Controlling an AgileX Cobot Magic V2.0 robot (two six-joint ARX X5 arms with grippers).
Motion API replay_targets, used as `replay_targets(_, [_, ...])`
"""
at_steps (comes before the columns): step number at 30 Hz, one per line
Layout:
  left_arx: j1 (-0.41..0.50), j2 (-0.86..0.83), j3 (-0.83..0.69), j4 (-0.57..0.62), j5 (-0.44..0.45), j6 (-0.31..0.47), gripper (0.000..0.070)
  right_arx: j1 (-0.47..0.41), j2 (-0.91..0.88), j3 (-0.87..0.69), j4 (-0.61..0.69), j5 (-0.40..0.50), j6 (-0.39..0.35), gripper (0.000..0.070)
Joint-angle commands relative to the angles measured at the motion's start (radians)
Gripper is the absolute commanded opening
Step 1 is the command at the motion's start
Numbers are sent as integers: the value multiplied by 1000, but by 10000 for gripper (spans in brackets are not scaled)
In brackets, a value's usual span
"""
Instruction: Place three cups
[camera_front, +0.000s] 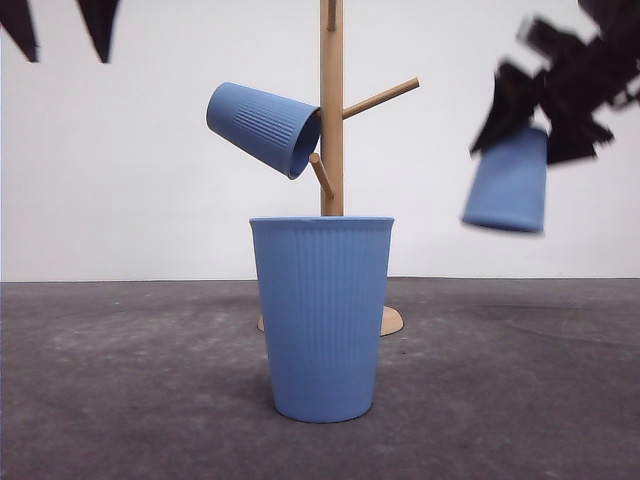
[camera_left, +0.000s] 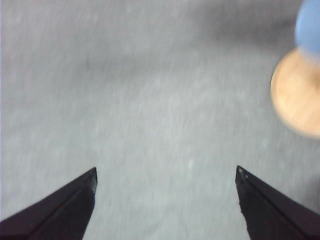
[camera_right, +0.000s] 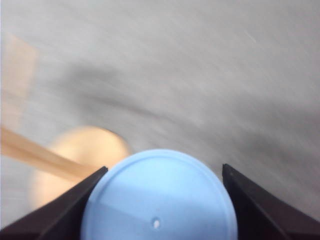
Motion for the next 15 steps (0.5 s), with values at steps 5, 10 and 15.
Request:
replay_targets(5, [19, -95, -265, 50, -3, -3, 512, -19, -93, 157, -82, -93, 11, 348])
replay_targets(10, [20, -199, -501, 142, 36, -6, 512, -29, -206, 174, -99, -188, 11, 348])
replay_targets(15, [18, -299, -682, 193, 57, -6, 512, -16, -231, 174, -144, -353, 5, 348])
